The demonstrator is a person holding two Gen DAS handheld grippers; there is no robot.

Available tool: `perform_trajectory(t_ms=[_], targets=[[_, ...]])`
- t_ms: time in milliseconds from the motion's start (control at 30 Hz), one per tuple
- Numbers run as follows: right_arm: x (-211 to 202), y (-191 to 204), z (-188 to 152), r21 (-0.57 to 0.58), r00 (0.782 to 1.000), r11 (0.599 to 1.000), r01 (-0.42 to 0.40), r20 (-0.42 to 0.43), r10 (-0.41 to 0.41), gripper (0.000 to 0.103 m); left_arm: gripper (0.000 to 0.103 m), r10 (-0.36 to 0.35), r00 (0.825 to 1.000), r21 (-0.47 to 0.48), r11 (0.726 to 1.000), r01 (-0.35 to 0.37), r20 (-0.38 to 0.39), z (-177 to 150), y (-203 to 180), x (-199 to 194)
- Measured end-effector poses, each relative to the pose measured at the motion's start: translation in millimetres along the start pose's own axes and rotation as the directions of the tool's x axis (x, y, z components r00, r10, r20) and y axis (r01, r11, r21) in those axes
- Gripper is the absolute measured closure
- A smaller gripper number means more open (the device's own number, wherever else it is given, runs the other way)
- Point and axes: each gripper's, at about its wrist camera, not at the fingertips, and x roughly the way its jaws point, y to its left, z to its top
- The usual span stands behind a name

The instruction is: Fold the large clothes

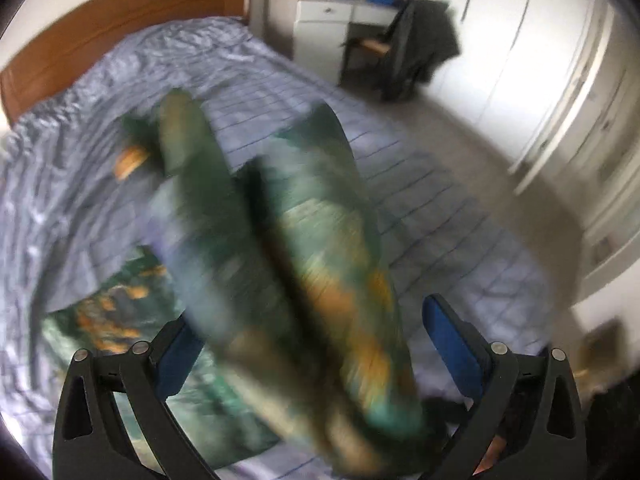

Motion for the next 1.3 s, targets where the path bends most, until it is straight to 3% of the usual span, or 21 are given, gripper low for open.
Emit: perform_trajectory(t_ms=[33, 67, 133, 167, 267, 300, 367, 433, 567, 633, 667, 700, 1067, 1133, 1233, 1267, 1300], targets=[[-2, 13, -1, -0.038, 1.0, 0.999, -0.009, 0.002, 0.009, 0.065, 0.003, 0.064, 0.998, 0.017, 0.998, -0.064, -0.008, -6, 1, 3], [-3, 27, -2, -0.08, 1.0, 0.997, -0.02, 0.005, 0.021, 0.065, 0.025, 0.125, 0.992, 0.03, 0.992, -0.125, -0.005, -12, 3, 5], [-6, 44, -5, -0.124, 0.999, 0.992, -0.038, 0.007, 0.039, 0.065, 0.067, 0.157, 0.988, 0.003, 0.988, -0.157, -0.007, -21, 13, 8], [-7, 50, -7, -0.136, 0.999, 0.99, -0.048, 0.009, 0.049, 0.065, 0.073, 0.124, 0.992, -0.038, 0.992, -0.124, -0.012, -25, 23, 9], [-13, 52, -8, -0.124, 0.997, 0.989, -0.082, -0.003, 0.082, 0.061, 0.076, 0.068, 0.998, -0.135, 0.989, -0.065, 0.015, -35, 62, 0], [-17, 51, -7, -0.113, 0.995, 0.989, -0.096, -0.014, 0.095, 0.047, 0.076, 0.053, 0.998, -0.161, 0.986, -0.048, 0.023, -38, 78, -5], [-30, 46, -6, -0.074, 0.992, 0.989, -0.127, -0.013, 0.127, 0.031, 0.076, 0.044, 0.998, -0.195, 0.98, -0.035, 0.041, -50, 111, -19], [-42, 34, -6, -0.023, 0.99, 0.989, -0.143, -0.002, 0.143, 0.031, 0.076, 0.062, 0.997, -0.218, 0.975, -0.049, 0.054, -59, 140, -29], [-18, 11, -10, 0.006, 0.99, 0.995, -0.099, -0.103, 0.099, 0.032, 0.075, 0.077, 0.996, -0.338, 0.94, -0.054, 0.053, -93, 209, -35], [-4, 7, -14, 0.023, 0.982, 0.994, -0.111, -0.148, 0.113, 0.046, 0.075, 0.068, 0.996, -0.398, 0.916, -0.043, 0.049, -111, 236, -32], [8, 9, -14, 0.023, 0.977, 0.993, -0.117, -0.175, 0.119, 0.06, 0.075, 0.066, 0.997, -0.421, 0.906, -0.041, 0.046, -119, 246, -29], [14, 12, -14, 0.016, 0.974, 0.993, -0.12, -0.191, 0.121, 0.063, 0.075, 0.064, 0.997, -0.442, 0.896, -0.038, 0.043, -126, 255, -27], [120, 88, 16, -0.106, 0.938, 0.97, -0.217, -0.299, 0.177, 0.064, 0.071, -0.058, 0.993, -0.564, 0.819, 0.104, 0.098, -182, 308, -7], [153, 99, 6, -0.106, 0.905, 0.967, -0.234, -0.388, 0.176, 0.064, 0.068, -0.073, 0.994, -0.583, 0.805, 0.11, 0.087, -195, 314, 5], [195, 107, -25, -0.105, 0.828, 0.972, -0.21, -0.548, 0.12, 0.064, 0.065, -0.108, 0.99, -0.603, 0.785, 0.142, 0.093, -212, 319, 23], [203, 108, -36, -0.112, 0.818, 0.974, -0.197, -0.566, 0.101, 0.064, 0.065, -0.107, 0.989, -0.602, 0.785, 0.147, 0.102, -215, 319, 26], [205, 109, -41, -0.12, 0.824, 0.975, -0.189, -0.56, 0.09, 0.064, 0.065, -0.108, 0.988, -0.6, 0.785, 0.153, 0.111, -216, 319, 28]])
